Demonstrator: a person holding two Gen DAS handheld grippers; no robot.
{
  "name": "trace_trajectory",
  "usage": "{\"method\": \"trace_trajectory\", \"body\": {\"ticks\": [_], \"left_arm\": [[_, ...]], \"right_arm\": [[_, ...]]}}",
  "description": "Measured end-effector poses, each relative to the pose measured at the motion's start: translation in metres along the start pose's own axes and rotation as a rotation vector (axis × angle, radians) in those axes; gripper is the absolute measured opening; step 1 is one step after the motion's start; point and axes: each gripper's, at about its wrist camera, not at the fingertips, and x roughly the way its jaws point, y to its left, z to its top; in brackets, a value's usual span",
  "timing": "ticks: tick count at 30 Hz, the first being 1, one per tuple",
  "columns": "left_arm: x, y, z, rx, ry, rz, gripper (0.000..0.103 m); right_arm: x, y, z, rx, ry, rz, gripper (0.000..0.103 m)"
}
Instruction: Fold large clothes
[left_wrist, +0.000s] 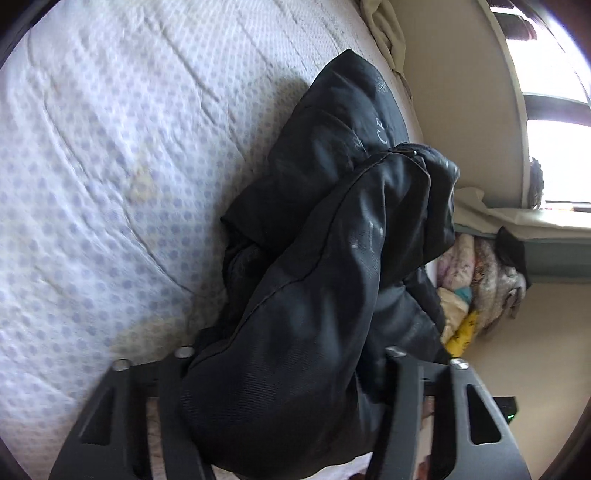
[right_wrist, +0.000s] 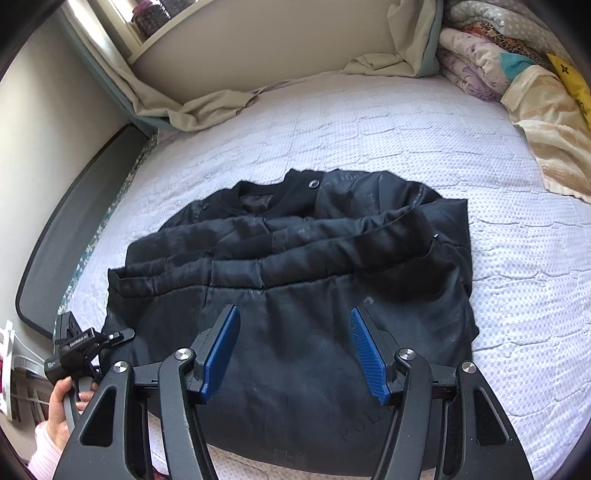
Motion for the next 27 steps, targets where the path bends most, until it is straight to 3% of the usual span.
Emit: {"method": "trace_trajectory", "body": {"ticks": [3, 8, 16, 22, 27], "left_arm": [[0.001, -0.005, -0.001, 0.014, -0.004, -0.021, 0.04], [0.0, -0.014, 0.0, 0.057, -0.014, -0.038, 0.032], [-0.009, -0.015, 0.0, 0.088, -0.036, -0.06, 0.026], [-0.023, -0.032, -0.004, 0.171, -0.071, -0.082, 0.023], [-0.039, -0.065, -0.015, 0.312, -0.121, -0.096, 0.022]], "right_arm": [[0.007, 0.007, -0.004, -0.024, 0.016, -0.005, 0.06], [0.018, 0.023, -0.009, -0.104, 0.021, -0.037, 0.057], [0.035, 0.033, -0.011, -0.193, 0.011, -0.093, 0.029], [0.067, 0.025, -0.009, -0.19, 0.04, -0.124, 0.027], [0.087, 0.023, -0.013, -0.21, 0.061, -0.14, 0.027]]}}
